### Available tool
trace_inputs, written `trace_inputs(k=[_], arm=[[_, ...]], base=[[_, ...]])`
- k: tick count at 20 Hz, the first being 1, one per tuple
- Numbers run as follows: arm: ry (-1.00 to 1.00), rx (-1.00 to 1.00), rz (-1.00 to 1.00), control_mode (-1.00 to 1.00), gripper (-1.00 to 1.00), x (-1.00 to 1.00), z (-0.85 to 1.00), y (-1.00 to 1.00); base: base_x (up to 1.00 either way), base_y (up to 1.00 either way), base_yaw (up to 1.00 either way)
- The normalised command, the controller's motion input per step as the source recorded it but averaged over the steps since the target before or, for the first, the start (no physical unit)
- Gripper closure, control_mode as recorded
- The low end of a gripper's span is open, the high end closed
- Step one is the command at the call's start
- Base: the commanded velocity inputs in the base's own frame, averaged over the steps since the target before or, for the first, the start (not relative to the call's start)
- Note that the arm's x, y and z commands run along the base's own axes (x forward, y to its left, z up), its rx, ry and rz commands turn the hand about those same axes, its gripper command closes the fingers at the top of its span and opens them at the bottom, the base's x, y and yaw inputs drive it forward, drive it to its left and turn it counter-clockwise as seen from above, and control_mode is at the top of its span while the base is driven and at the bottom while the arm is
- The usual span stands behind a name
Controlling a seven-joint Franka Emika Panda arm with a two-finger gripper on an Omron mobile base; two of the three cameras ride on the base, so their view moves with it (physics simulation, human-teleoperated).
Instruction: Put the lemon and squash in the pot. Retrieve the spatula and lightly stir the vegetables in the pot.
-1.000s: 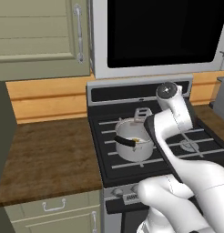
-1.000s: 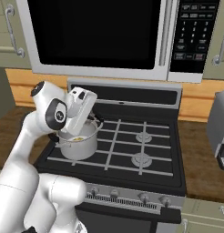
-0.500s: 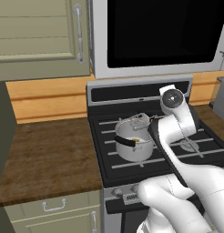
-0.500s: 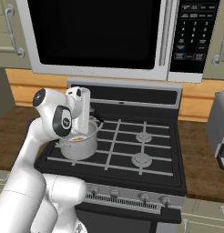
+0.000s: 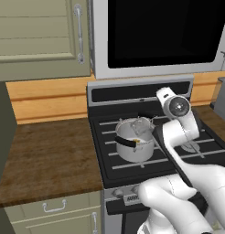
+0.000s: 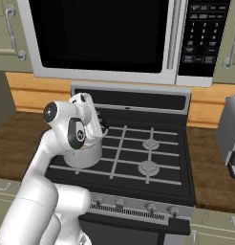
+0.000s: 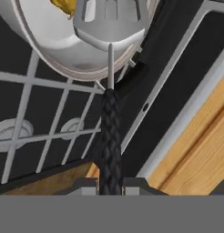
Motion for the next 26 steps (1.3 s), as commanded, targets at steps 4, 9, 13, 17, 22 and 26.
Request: trace_inputs(k=[4, 9, 13, 17, 22, 26], arm=[[0.0, -0.26, 0.24, -1.0, 1.0, 0.15, 0.0, 0.0], [-0.04, -0.2, 0.21, -1.0, 1.0, 0.13, 0.0, -0.01], [-0.09, -0.19, 0.27, -1.0, 1.0, 0.21, 0.01, 0.0], [-0.06, -0.22, 0.28, -1.0, 1.0, 0.29, 0.0, 0.0], [-0.01, -0.26, 0.26, -1.0, 1.0, 0.18, 0.09, 0.0], [0.0, -0.26, 0.21, -1.0, 1.0, 0.13, 0.05, 0.0]], base=[[0.0, 0.0, 0.0], [0.0, 0.0, 0.0], [0.0, 0.0, 0.0], [0.0, 0.0, 0.0], [0.0, 0.0, 0.0], [0.0, 0.0, 0.0]])
